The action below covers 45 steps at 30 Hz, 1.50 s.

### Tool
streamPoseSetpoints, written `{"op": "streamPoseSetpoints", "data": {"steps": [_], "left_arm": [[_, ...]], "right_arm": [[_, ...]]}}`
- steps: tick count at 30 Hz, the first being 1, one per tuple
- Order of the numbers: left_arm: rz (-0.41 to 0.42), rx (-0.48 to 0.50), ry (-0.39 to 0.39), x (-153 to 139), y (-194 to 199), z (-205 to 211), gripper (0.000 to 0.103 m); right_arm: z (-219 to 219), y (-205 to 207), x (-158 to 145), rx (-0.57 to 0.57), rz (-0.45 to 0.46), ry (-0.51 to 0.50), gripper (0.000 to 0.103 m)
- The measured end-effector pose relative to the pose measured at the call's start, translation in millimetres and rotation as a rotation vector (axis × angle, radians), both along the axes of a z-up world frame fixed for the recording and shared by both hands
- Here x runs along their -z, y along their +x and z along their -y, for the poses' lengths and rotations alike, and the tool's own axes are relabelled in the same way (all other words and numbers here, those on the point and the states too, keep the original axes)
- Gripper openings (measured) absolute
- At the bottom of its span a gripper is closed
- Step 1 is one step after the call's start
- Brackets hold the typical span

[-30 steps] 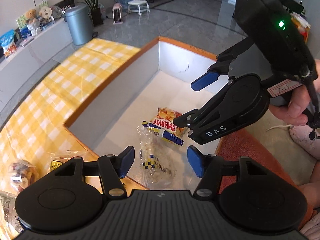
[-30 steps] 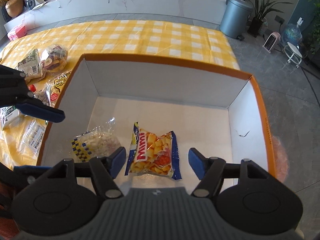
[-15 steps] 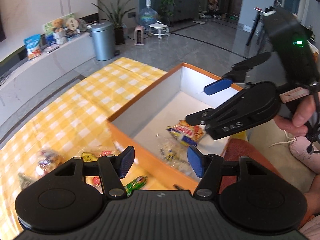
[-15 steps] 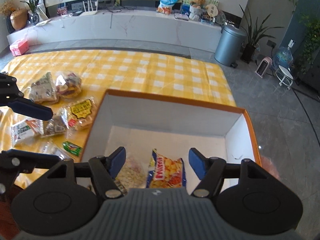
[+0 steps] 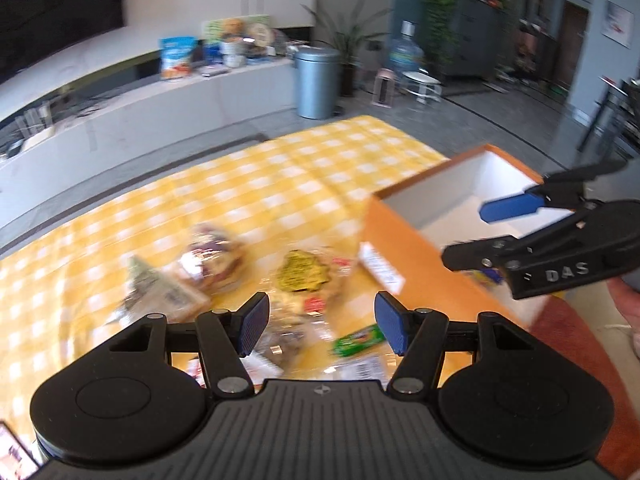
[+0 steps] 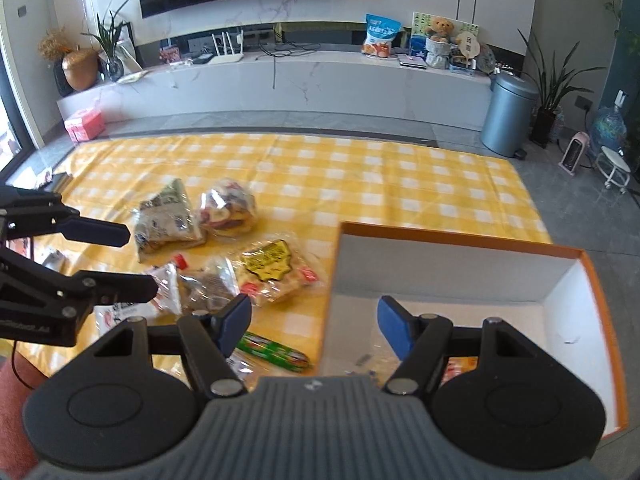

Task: Organize snacks
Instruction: 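Move both tools back over the snack pile on the table, then close the left tool on the green-white snack bag while the right grasps the dried-fruit bag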

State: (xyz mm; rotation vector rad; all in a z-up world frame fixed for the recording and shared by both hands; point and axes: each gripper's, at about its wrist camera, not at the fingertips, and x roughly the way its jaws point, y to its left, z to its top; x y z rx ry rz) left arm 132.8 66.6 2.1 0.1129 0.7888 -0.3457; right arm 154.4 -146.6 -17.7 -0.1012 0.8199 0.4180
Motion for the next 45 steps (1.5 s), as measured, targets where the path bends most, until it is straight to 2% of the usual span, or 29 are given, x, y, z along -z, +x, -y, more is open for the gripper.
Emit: {"op": "streamPoseSetpoints", "data": {"steps": [8, 11, 13, 15, 17, 22, 29, 34, 39, 45], "left_arm": [[0.048, -0.142, -0.062, 22.8, -19.7, -57.2, 0.071], [0.057, -0.202, -0.047, 30.2, -19.4, -68.8, 0.072], [0.068, -0.218, -0.030, 34.2, -18.3, -73.4, 0.074], [0.077, -0.214, -0.025, 36.9, -15.1, -78.5, 0.081], [0.086, -0.195, -0.014, 41.1, -9.2, -85.0, 0.082], [0.109, -0.180, 0.096, 55.6, 14.1, -91.4, 0.086], [0.109, -0.065, 0.299, 78.6, 46.7, -86.7, 0.088], [0.083, -0.014, 0.415, 96.4, 65.9, -81.8, 0.088], [0.073, 0.019, 0.464, 107.5, 74.9, -78.8, 0.088], [0.055, -0.026, 0.449, 110.2, 85.1, -82.8, 0.080]], "right_arm": [[-40.7, -0.9, 35.5, -0.032, -0.023, 0.101, 0.066], [-54.8, 4.4, 50.9, -0.047, -0.030, 0.102, 0.065], [-62.0, 10.9, 58.6, -0.053, -0.053, 0.110, 0.065], [-68.1, 17.0, 62.9, -0.055, -0.074, 0.123, 0.065], [-75.0, 24.7, 65.7, -0.057, -0.084, 0.128, 0.067], [-90.5, 42.9, 69.4, -0.067, -0.086, 0.130, 0.074], [-110.3, 72.6, 80.4, -0.081, -0.102, 0.106, 0.078], [-126.3, 94.5, 81.3, -0.119, -0.070, 0.056, 0.087], [-144.4, 115.9, 80.1, -0.171, -0.028, 0.001, 0.093], [-163.9, 137.9, 83.0, -0.176, -0.014, -0.044, 0.093]]}}
